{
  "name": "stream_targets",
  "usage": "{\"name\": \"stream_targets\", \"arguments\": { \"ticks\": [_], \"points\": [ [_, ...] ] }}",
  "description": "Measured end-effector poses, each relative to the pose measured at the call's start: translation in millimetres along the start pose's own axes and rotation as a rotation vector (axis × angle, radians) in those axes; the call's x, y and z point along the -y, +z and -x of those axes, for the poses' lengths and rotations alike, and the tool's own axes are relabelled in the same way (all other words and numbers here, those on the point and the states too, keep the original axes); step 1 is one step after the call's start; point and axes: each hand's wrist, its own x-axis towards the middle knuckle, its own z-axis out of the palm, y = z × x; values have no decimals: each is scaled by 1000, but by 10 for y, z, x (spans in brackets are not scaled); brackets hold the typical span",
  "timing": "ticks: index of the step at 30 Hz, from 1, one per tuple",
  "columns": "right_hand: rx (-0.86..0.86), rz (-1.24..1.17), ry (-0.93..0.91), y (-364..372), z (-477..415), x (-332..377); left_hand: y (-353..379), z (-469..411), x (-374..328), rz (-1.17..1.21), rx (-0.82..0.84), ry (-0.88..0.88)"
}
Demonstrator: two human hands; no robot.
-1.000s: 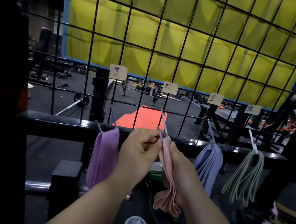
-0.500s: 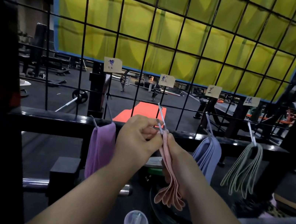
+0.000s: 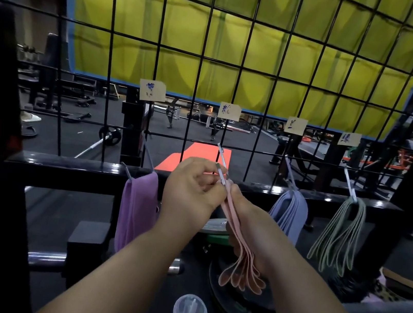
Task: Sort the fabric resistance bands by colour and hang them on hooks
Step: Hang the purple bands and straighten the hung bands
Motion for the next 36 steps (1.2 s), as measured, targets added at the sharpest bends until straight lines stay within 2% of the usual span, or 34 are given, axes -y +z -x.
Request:
{"name": "stream_targets", "arguments": {
  "ticks": [4, 11, 16, 22, 30, 36],
  "points": [
    [17, 156, -14, -67, -33, -100, 46, 38, 58, 133, -5, -158],
    [-90, 239, 16, -79, 38, -60, -41, 46, 110, 175, 123, -181],
    [-179, 336, 34, -49, 88, -7, 20, 34, 128, 294, 5, -217],
    [-260, 380, -50, -62, 85, 23, 112, -6, 64, 517, -29, -299],
    [-344, 411, -196, -31, 67, -14, 135, -4, -22, 668, -107, -335],
    [-268, 372, -140, -32, 85, -110, 184, 48, 24, 589, -134, -394]
  ]
}}
